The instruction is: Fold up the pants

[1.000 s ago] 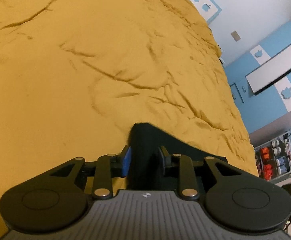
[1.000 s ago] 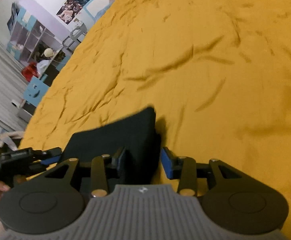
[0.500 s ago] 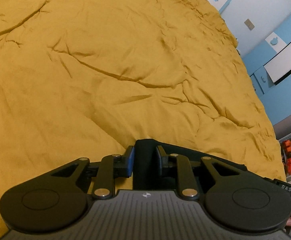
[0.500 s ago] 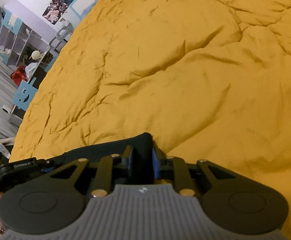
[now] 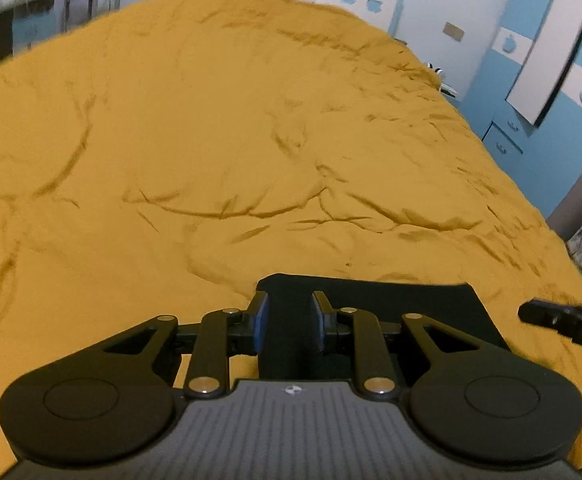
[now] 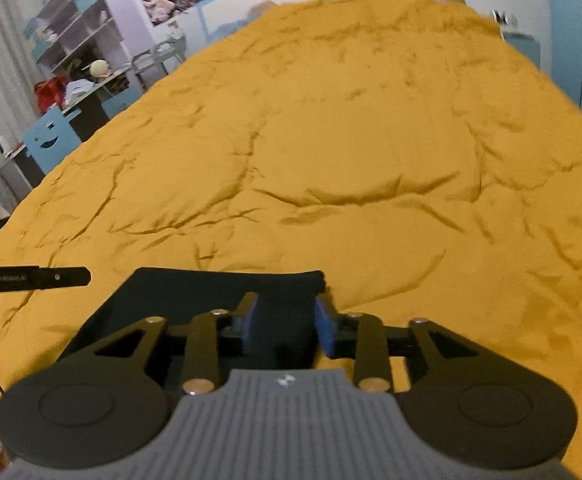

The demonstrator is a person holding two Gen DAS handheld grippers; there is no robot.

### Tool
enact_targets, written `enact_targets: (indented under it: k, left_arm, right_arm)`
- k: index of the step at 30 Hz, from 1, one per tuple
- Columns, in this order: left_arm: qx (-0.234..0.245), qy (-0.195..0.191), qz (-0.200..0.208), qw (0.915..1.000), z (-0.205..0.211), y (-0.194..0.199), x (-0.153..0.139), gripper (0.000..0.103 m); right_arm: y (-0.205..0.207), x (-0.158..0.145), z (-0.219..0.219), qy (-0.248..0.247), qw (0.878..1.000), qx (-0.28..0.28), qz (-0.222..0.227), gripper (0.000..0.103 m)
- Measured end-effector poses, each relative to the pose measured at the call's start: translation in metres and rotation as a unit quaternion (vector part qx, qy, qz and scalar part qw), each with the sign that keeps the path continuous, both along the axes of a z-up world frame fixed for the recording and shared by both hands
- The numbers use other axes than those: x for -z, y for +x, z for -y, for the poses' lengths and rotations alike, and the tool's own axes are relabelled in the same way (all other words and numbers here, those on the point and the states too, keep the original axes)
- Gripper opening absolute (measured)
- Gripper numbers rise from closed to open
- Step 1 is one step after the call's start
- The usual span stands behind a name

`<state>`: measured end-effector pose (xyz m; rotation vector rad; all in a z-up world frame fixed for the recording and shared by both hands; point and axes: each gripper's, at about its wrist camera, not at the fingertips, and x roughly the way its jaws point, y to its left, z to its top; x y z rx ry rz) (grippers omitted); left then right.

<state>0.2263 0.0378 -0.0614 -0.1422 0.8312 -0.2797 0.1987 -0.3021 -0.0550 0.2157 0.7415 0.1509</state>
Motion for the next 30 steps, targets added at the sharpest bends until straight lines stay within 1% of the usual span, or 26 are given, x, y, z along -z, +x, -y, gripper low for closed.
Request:
enact_targets:
  k: [1, 3, 4, 5, 6, 7, 8, 9, 10, 11, 14, 16, 19, 21, 24, 30]
  left_arm:
    - [0.002, 0.01, 0.011, 0.9999, 0.003, -0.009, -0.007, 0.03]
    - [0.002, 0.028, 0.038, 0.9989, 0.007, -0.027, -0.024, 0.043]
    - [-0.001, 0.034, 0.051, 0.9981, 0.01, -0.036, -0.032, 0.047]
    - [-0.003, 0.039, 0.067, 0.997, 0.012, -0.045, -0.04, 0.056]
    - [-0.006, 0.045, 0.088, 0.9951, 0.014, -0.055, -0.05, 0.063]
    - [-0.008, 0.049, 0.105, 0.9932, 0.015, -0.064, -0.057, 0.066]
    - [-0.012, 0.053, 0.125, 0.9907, 0.016, -0.075, -0.066, 0.072]
    - [-0.015, 0.056, 0.139, 0.9886, 0.017, -0.083, -0.072, 0.08]
    - [-0.019, 0.058, 0.15, 0.9868, 0.018, -0.091, -0.078, 0.084]
    - [-0.025, 0.062, 0.159, 0.985, 0.02, -0.098, -0.084, 0.09]
    - [-0.041, 0.074, 0.177, 0.9805, 0.026, -0.117, -0.098, 0.091]
    - [-0.053, 0.08, 0.175, 0.98, 0.032, -0.126, -0.102, 0.092]
    - [-0.06, 0.079, 0.174, 0.9798, 0.037, -0.141, -0.103, 0.092]
    - [-0.057, 0.073, 0.171, 0.9808, 0.038, -0.151, -0.1, 0.092]
    - [-0.051, 0.072, 0.163, 0.9827, 0.038, -0.167, -0.093, 0.092]
    - [-0.041, 0.068, 0.13, 0.9884, 0.035, -0.194, -0.07, 0.092]
  right_arm:
    - [-0.008, -0.006, -0.004, -0.006, 1.0, -0.002, 0.009, 0.041]
    - [-0.023, -0.02, -0.014, -0.016, 0.999, -0.009, 0.028, 0.043]
    - [-0.032, -0.027, -0.018, -0.021, 0.999, -0.011, 0.04, 0.048]
    - [-0.042, -0.035, -0.022, -0.026, 0.998, -0.013, 0.052, 0.056]
    - [-0.052, -0.043, -0.026, -0.033, 0.997, -0.013, 0.067, 0.06]
    - [-0.064, -0.052, -0.031, -0.043, 0.995, -0.013, 0.086, 0.068]
    - [-0.074, -0.06, -0.036, -0.051, 0.994, -0.015, 0.1, 0.074]
    - [-0.084, -0.069, -0.04, -0.059, 0.991, -0.017, 0.115, 0.078]
    - [-0.094, -0.077, -0.045, -0.065, 0.989, -0.018, 0.132, 0.082]
    - [-0.105, -0.085, -0.049, -0.071, 0.986, -0.017, 0.147, 0.082]
    - [-0.131, -0.103, -0.058, -0.082, 0.98, -0.016, 0.18, 0.082]
    - [-0.148, -0.111, -0.064, -0.092, 0.976, -0.007, 0.196, 0.082]
    - [-0.173, -0.116, -0.072, -0.101, 0.972, 0.005, 0.213, 0.082]
    - [-0.186, -0.116, -0.076, -0.098, 0.973, 0.001, 0.207, 0.082]
    - [-0.209, -0.11, -0.081, -0.089, 0.976, 0.01, 0.2, 0.082]
    - [-0.245, -0.08, -0.094, -0.084, 0.982, 0.02, 0.169, 0.082]
